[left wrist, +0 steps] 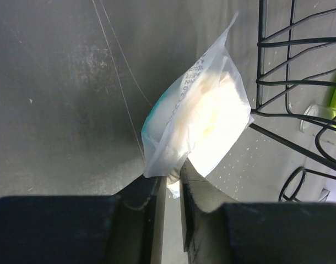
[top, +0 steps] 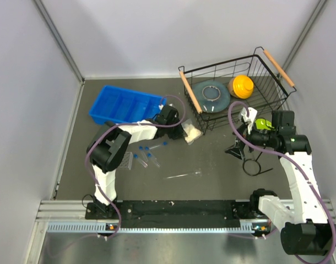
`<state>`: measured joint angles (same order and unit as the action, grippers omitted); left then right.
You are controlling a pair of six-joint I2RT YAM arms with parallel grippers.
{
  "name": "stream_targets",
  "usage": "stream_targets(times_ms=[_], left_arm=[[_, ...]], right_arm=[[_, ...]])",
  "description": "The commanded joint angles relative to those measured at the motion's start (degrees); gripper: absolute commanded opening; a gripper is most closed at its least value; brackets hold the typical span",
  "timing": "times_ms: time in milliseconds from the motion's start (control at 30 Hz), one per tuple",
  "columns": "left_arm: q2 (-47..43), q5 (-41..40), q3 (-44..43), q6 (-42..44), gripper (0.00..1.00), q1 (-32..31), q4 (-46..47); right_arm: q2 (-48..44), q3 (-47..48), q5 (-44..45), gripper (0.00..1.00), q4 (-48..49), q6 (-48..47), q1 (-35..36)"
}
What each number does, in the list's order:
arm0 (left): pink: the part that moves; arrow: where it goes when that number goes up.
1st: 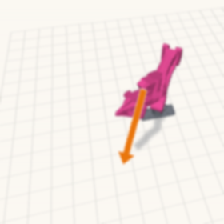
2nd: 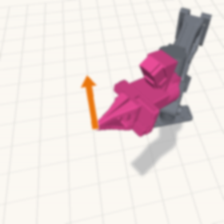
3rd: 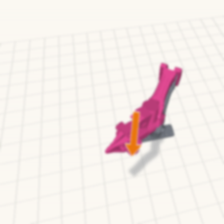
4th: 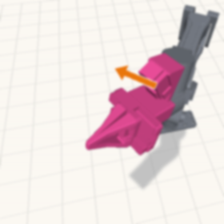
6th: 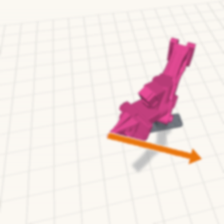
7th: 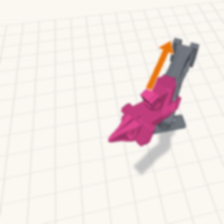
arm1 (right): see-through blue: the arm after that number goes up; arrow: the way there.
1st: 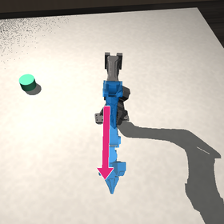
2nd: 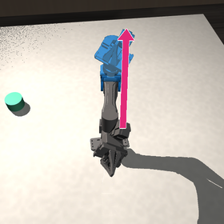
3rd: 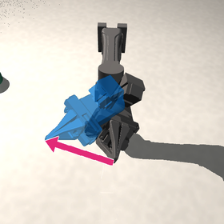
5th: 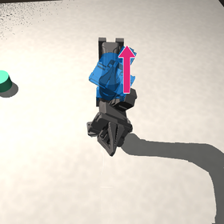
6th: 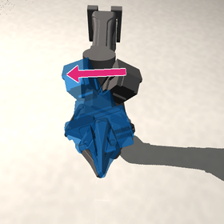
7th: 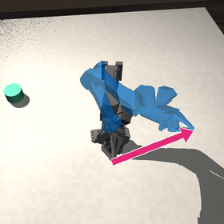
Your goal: Organize the chemistry lab equipment
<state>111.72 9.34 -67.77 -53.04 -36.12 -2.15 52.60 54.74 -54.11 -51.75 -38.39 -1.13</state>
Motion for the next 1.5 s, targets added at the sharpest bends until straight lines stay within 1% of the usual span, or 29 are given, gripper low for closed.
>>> stream_targets(times_ms=[0,33,67,233,333,433,567,600,667,700,800,833,900,933,967,1000,1100,1167,1200,1233,1367,1467], left_arm=[[-0.45,-0.12,-1.41,1.35,0.16,0.35,0.39],[-0.89,0.06,-1.23,1.62,0.12,0.26,0.57],[-2.02,0.50,-0.97,2.23,0.11,0.35,0.74],[-8.17,2.08,3.77,5.04,0.08,0.35,1.71],[-13.97,3.92,8.43,7.41,0.07,0.35,3.73],[-22.30,5.42,13.70,9.79,0.06,0.35,4.00],[-30.93,5.34,20.29,13.38,0.05,0.35,2.42],[-32.60,4.90,21.09,14.09,0.04,0.26,-1.24],[-37.88,2.27,22.32,16.81,0.03,0.78,-4.60],[-39.55,1.04,22.33,17.61,0.03,1.13,-8.27],[-45.00,-3.18,20.49,22.35,0.03,4.20,-14.61],[-46.93,-4.50,19.61,23.75,0.03,6.22,-18.64],[-48.08,-7.66,16.28,28.59,0.03,9.47,-21.65],[-48.00,-8.80,14.87,29.99,0.02,10.44,-24.19],[-47.57,-11.34,11.99,33.05,0.02,11.41,-25.26],[-46.78,-12.15,10.48,34.48,0.02,12.99,-25.96],[-41.43,-15.74,4.33,38.88,0.02,15.10,-28.43],[-36.33,-17.07,-0.14,41.16,0.03,15.73,-29.13],[-34.66,-17.43,-1.65,41.69,0.03,16.25,-29.22],[-31.16,-17.69,-3.06,42.74,0.03,16.52,-29.31],[-22.44,-17.69,-11.75,44.68,0.03,16.96,-30.54],[-16.29,-16.20,-16.32,45.65,0.04,16.96,-32.21]], right_arm=[[-0.92,-0.07,-1.44,0.99,1.82,0.07,0.51],[-1.01,-0.07,-1.44,0.99,1.82,0.07,0.51],[-1.01,-0.07,-1.44,0.99,1.82,0.16,0.51],[-0.83,0.37,-1.44,0.99,1.74,0.16,0.51],[-0.92,0.45,-1.44,0.99,1.74,0.16,0.51],[-1.09,0.37,-1.44,0.99,1.74,0.16,0.51],[-1.53,0.02,-1.44,0.99,1.82,0.16,0.42],[-1.62,-0.07,-1.44,0.99,1.82,0.07,0.42],[-1.97,-0.25,-1.35,0.99,1.74,0.07,0.42],[-2.06,-0.34,-1.35,0.99,1.74,-0.02,0.42],[-2.24,-0.51,-1.53,0.99,1.74,-0.10,0.33],[-2.32,-0.69,-1.61,0.99,1.74,-0.10,0.33],[-2.24,-0.69,-1.79,0.99,1.74,-0.19,0.33],[-2.24,-0.69,-1.88,0.99,1.82,-0.19,0.33],[-2.24,-0.69,-1.88,0.99,1.82,-0.28,0.33],[-2.15,-0.77,-1.97,0.99,1.91,-0.28,0.33],[-2.15,-0.78,-1.97,0.99,1.91,-0.28,0.33],[-2.06,-0.69,-1.88,0.99,1.83,-0.28,0.33],[-2.24,-0.69,-1.71,0.99,1.91,-0.19,0.33],[-2.15,-0.69,-1.62,0.99,1.91,-0.28,0.33],[-1.89,-0.51,-1.44,0.99,1.91,-0.37,0.33],[-1.97,-0.42,-1.09,0.99,1.91,-0.46,0.33]])
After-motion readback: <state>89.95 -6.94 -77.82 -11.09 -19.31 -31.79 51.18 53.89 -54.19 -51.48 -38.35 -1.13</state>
